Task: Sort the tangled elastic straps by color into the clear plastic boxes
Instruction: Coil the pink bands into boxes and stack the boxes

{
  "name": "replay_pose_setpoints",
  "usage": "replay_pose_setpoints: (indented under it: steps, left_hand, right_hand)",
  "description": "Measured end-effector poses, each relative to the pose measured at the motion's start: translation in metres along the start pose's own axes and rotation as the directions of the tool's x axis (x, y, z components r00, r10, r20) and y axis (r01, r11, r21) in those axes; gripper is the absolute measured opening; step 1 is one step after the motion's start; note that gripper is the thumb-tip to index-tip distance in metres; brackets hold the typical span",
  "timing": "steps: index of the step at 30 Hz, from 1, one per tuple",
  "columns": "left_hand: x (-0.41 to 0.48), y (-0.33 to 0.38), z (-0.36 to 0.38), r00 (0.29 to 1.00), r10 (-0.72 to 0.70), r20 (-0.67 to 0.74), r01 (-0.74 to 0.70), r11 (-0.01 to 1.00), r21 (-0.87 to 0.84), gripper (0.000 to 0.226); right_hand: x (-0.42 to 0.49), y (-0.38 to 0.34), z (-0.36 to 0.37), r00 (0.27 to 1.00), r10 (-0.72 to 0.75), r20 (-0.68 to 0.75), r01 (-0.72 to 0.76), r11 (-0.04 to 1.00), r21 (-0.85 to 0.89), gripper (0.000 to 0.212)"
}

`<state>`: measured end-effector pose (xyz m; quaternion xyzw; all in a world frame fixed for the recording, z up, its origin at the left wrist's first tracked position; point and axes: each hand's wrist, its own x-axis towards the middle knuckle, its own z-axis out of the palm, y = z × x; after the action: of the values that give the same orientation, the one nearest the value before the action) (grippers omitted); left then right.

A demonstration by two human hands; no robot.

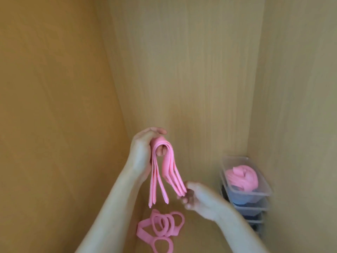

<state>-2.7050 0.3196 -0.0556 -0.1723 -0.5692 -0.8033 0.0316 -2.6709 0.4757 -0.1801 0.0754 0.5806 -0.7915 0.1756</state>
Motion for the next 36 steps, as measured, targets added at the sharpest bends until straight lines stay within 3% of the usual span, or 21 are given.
replay_pose_setpoints:
  steps: [3, 5, 11, 15, 18, 23, 30, 33, 36]
  left_hand:
    - [0.003, -0.007, 0.002, 0.998, -0.021, -0.064, 0.018, 0.999, -0.049, 0.035]
    - [0.005, -0.010, 0.001, 0.994, -0.021, -0.106, 0.014, 0.998, -0.059, 0.036]
    - [0.007, -0.018, 0.003, 0.977, -0.074, -0.198, 0.035, 0.980, -0.194, 0.037]
    - [0.002, -0.017, 0.008, 0.972, -0.179, -0.153, 0.102, 0.905, -0.413, 0.014]
    - [0.004, -0.012, 0.001, 0.972, -0.198, -0.128, 0.108, 0.855, -0.507, 0.015]
    - [0.006, -0.017, -0.034, 0.958, -0.228, -0.172, 0.102, 0.834, -0.542, 0.019]
    - [-0.010, -0.074, -0.080, 0.865, -0.425, -0.265, 0.253, 0.827, -0.502, 0.024]
    - [-0.018, -0.101, -0.081, 0.832, -0.473, -0.290, 0.385, 0.868, -0.313, 0.019]
    - [-0.030, -0.122, -0.074, 0.832, -0.419, -0.365, 0.485, 0.868, 0.110, 0.028]
  right_hand:
    - [-0.001, 0.025, 0.019, 0.997, 0.042, 0.060, -0.057, 0.959, 0.278, 0.021]
    - [-0.003, 0.034, 0.028, 0.995, 0.060, 0.077, -0.083, 0.939, 0.334, 0.021]
    - [-0.001, 0.052, 0.040, 0.979, 0.133, 0.153, -0.188, 0.872, 0.451, 0.054]
    - [-0.001, 0.058, 0.052, 0.966, -0.008, 0.259, -0.173, 0.724, 0.668, 0.056]
    - [0.000, 0.057, 0.052, 0.965, -0.115, 0.236, -0.102, 0.662, 0.742, 0.047]
    - [-0.002, 0.042, 0.025, 0.982, -0.171, 0.077, 0.088, 0.785, 0.614, 0.044]
    - [-0.012, 0.000, -0.016, 0.971, -0.236, -0.045, 0.238, 0.921, 0.309, 0.045]
    - [-0.014, -0.003, -0.023, 0.959, -0.258, -0.114, 0.272, 0.953, 0.131, 0.035]
    - [-0.015, 0.000, -0.028, 0.949, -0.262, -0.173, 0.269, 0.963, 0.021, 0.031]
